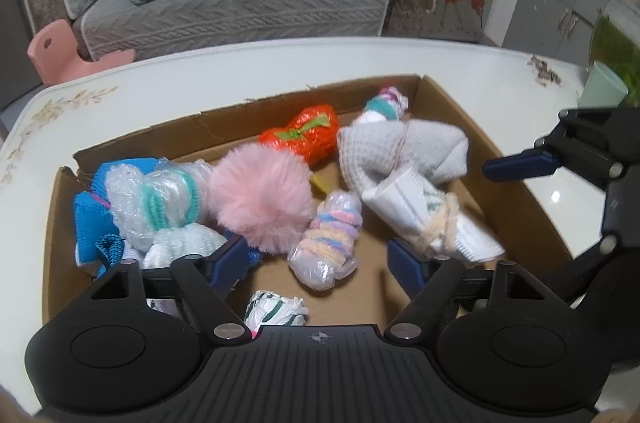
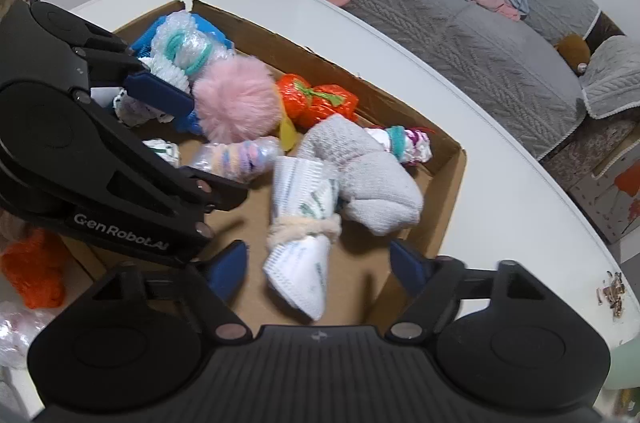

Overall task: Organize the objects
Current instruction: 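Carry both rolls into the tray and open both grippers, then lift both grippers away from the tray back toward the remaining bundles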

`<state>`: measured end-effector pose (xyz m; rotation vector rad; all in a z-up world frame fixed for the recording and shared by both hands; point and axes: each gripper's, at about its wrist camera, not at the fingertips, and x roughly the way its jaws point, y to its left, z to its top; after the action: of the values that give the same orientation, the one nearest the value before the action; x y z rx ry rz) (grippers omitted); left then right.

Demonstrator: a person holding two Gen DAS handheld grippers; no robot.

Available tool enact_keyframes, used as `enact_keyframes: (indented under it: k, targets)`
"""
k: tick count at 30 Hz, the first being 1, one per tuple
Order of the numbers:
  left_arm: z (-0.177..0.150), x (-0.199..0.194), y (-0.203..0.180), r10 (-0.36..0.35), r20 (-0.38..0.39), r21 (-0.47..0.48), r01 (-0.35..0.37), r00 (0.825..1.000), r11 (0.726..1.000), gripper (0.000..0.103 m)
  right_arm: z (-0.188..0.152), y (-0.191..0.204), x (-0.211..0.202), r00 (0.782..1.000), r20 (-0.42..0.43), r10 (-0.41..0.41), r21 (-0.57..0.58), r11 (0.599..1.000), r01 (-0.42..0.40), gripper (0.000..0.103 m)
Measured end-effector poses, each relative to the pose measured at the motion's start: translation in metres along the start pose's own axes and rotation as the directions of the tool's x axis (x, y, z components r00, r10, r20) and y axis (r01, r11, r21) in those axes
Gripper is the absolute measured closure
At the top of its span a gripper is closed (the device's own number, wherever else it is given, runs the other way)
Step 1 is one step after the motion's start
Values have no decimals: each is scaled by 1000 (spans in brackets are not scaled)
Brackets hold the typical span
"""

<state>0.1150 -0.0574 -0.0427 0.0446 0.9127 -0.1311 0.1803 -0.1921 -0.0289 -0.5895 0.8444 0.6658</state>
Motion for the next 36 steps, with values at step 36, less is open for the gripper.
enact_keyframes:
  k: [36]
  targets:
    - [-27,-78,34,48,117,-147,-30,992,989,9,2,27,-40,998,25,-56,175,983,51,11]
